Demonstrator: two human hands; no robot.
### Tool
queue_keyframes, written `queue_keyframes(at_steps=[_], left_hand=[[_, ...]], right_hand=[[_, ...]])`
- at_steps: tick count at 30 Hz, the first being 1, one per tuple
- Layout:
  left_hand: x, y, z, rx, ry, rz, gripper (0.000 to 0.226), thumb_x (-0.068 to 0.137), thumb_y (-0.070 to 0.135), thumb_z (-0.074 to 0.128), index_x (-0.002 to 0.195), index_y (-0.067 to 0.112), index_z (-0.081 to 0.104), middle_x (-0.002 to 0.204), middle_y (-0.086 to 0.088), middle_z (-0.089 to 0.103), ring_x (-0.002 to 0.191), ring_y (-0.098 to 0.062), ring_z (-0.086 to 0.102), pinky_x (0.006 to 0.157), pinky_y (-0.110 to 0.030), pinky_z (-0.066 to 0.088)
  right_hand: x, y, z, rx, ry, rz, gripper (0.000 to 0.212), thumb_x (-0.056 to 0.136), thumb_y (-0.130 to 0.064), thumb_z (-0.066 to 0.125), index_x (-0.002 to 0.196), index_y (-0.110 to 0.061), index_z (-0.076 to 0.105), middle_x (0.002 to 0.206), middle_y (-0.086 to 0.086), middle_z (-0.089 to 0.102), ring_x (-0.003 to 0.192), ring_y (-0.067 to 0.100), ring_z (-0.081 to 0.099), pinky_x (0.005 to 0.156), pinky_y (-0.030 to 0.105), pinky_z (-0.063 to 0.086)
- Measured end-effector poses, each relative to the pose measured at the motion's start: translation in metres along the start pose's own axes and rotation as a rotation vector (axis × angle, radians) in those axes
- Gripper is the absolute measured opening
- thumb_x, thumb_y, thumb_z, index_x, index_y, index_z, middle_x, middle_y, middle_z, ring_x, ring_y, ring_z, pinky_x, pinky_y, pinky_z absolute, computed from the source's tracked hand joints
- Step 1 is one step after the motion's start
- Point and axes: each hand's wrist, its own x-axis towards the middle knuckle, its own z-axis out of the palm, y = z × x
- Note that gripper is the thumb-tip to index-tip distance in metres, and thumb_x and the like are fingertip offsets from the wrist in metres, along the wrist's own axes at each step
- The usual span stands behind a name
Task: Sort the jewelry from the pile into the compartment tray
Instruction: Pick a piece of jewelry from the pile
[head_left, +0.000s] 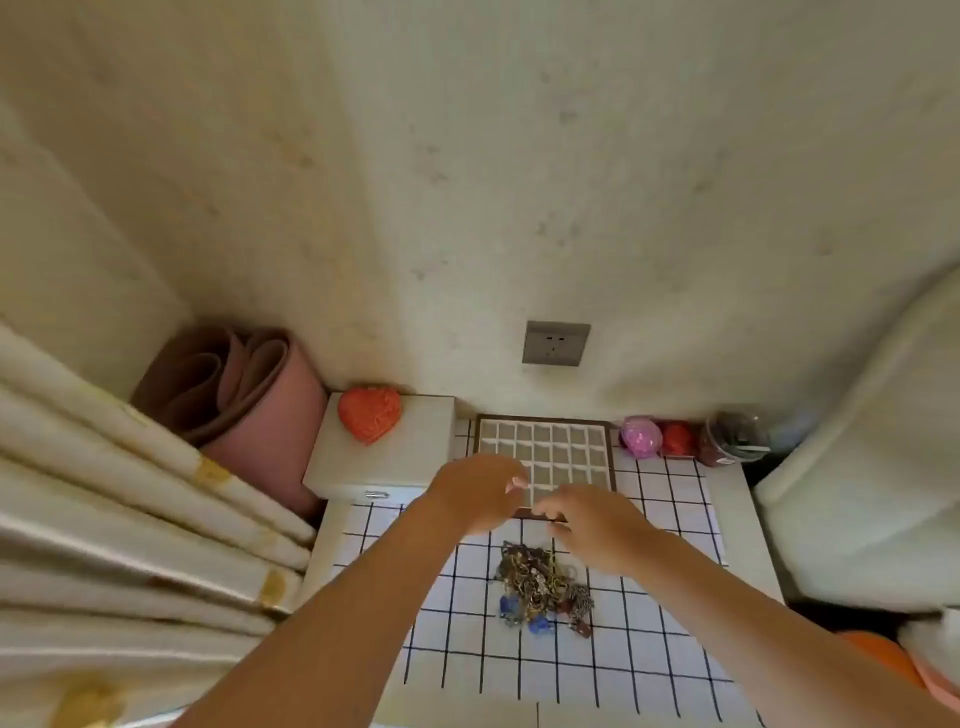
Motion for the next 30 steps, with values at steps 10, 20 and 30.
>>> queue_keyframes(at_steps=[10,20,30], left_hand=[[0.063,-0.068,0.156,0.041,-0.006,0.132,0.024,0.1,0.032,0.041,0.103,0.029,0.065,0.1,0.008,0.063,0.099,-0.018,0.06,0.082,-0.039,0.051],[0.065,-0.103,0.227,-0.096,0.34,0.304,0.019,0.093,0.034,0.06,0.11,0.034,0.069,0.103,0.013,0.059,0.101,-0.008,0.044,0.085,-0.026,0.043],[0.001,-0.063,0.226,-0.519,0.45,0.249,0.026,0.096,0.028,0.062,0.121,0.029,0.067,0.105,0.016,0.069,0.093,0.004,0.061,0.082,-0.014,0.048]], right_hand=[[0.076,0.065,0.142,-0.047,-0.029,-0.032,0.017,0.094,-0.034,0.064,0.107,-0.032,0.074,0.113,-0.013,0.07,0.104,0.01,0.062,0.09,0.033,0.051],[0.075,0.097,0.185,0.126,0.188,-0.075,0.007,0.092,-0.038,0.067,0.093,-0.036,0.073,0.091,-0.018,0.067,0.088,0.0,0.06,0.08,0.024,0.048],[0.008,0.058,0.179,0.697,0.461,0.091,0.014,0.096,-0.022,0.065,0.088,-0.016,0.074,0.078,0.001,0.076,0.051,0.018,0.061,0.041,0.02,0.041]])
